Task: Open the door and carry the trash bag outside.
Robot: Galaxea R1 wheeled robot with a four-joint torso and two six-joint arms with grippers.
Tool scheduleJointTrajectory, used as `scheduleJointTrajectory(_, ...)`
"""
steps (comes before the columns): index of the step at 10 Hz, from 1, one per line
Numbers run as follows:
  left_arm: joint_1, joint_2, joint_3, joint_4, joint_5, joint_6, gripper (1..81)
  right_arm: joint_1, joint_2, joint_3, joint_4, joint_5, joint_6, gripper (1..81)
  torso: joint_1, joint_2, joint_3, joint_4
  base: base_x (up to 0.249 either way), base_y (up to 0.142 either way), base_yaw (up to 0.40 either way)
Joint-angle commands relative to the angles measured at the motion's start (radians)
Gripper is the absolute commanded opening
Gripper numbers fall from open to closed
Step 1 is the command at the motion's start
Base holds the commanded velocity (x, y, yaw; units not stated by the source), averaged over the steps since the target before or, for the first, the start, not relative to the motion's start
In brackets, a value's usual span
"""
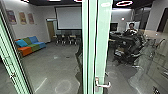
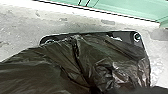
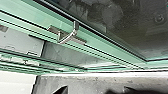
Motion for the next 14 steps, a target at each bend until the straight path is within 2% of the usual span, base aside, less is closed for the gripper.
scheduleJointTrajectory(1,-0.073,-0.008,0.001,-0.002,0.062,0.000,1.0,0.169,0.015,-0.014,0.017,-0.059,0.101,81.1,0.000,0.000,0.000,0.000,0.000,0.000,0.000)
scheduleJointTrajectory(3,-0.073,-0.009,0.001,-0.002,0.062,0.000,1.0,0.207,0.095,-0.074,0.017,-0.086,0.164,81.1,0.000,0.000,0.000,0.000,0.000,0.000,0.000)
scheduleJointTrajectory(6,-0.073,-0.009,0.000,-0.002,0.060,0.002,1.0,0.224,0.199,-0.178,0.017,-0.084,0.249,81.1,0.000,0.000,0.000,0.000,0.000,0.000,0.000)
scheduleJointTrajectory(9,-0.074,-0.012,0.000,-0.003,0.060,0.000,1.0,0.298,0.259,-0.227,0.017,-0.086,0.292,81.1,0.001,0.000,-0.001,0.000,0.000,0.000,0.000)
scheduleJointTrajectory(14,-0.073,-0.011,-0.019,-0.012,0.060,-0.003,1.0,0.290,0.445,-0.365,0.019,-0.067,0.361,81.1,0.001,0.000,-0.001,0.000,0.000,0.000,0.000)
